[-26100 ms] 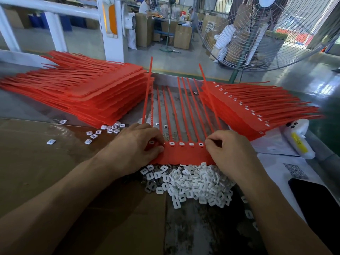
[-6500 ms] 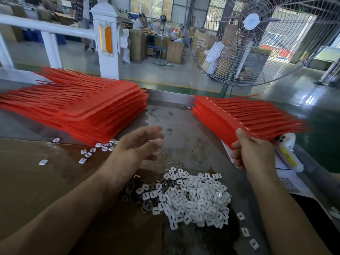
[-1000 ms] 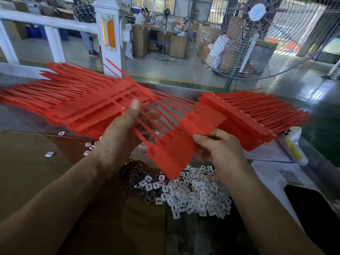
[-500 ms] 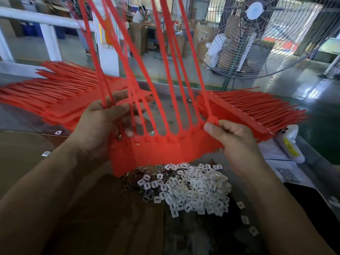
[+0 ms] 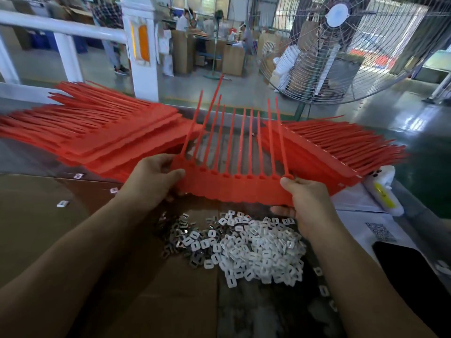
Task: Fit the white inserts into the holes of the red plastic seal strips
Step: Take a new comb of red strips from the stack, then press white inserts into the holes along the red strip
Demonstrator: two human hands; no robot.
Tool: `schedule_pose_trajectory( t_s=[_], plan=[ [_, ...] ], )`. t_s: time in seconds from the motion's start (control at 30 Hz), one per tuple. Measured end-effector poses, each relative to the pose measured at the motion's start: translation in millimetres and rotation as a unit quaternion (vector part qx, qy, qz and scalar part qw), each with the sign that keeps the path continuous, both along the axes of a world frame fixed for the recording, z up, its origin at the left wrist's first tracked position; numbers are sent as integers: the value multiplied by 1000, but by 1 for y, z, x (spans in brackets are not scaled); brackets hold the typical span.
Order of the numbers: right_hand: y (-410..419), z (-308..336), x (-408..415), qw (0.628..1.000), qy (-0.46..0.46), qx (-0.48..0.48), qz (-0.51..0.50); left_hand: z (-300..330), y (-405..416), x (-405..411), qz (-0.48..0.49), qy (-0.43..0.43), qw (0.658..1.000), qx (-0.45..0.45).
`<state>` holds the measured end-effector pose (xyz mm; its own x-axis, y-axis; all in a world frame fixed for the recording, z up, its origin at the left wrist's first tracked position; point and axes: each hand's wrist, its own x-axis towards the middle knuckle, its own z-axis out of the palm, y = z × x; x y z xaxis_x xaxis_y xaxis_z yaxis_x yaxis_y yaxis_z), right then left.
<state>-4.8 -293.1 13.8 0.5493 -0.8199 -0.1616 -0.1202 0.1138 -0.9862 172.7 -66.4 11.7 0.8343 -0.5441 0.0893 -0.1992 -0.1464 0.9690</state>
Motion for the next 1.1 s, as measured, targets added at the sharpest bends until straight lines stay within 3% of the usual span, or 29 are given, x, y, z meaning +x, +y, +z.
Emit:
schedule_pose_trajectory(
  t_s=[0.1, 0.17, 0.3, 0.4, 0.67, 0.8, 1.0, 1.1],
  plan=[
    [-2, 1, -2, 999, 32, -38, 14, -2, 2, 5, 15, 0, 1000, 2],
    [-1, 3, -4, 996, 58, -60, 20, 0, 5, 5, -32, 18, 999, -39],
    [1, 7, -8, 990, 86, -99, 44, 6, 3, 6, -54, 107, 984, -133],
    [1, 9, -10, 992, 74, -96, 33, 7, 3, 9, -33, 140, 980, -136],
    [0, 13, -17, 978, 117, -171, 34, 1, 5, 1, -64, -68, 996, 11],
    [-6, 14, -27, 941, 185, -283, 12, -1, 4, -6, -67, -103, 992, 33],
    [-2, 14, -29, 907, 265, -327, 6, 2, 8, -11, -54, -150, 982, 97],
    [6, 16, -28, 871, 296, -392, -5, 3, 10, -14, -42, -164, 978, 120]
  ],
)
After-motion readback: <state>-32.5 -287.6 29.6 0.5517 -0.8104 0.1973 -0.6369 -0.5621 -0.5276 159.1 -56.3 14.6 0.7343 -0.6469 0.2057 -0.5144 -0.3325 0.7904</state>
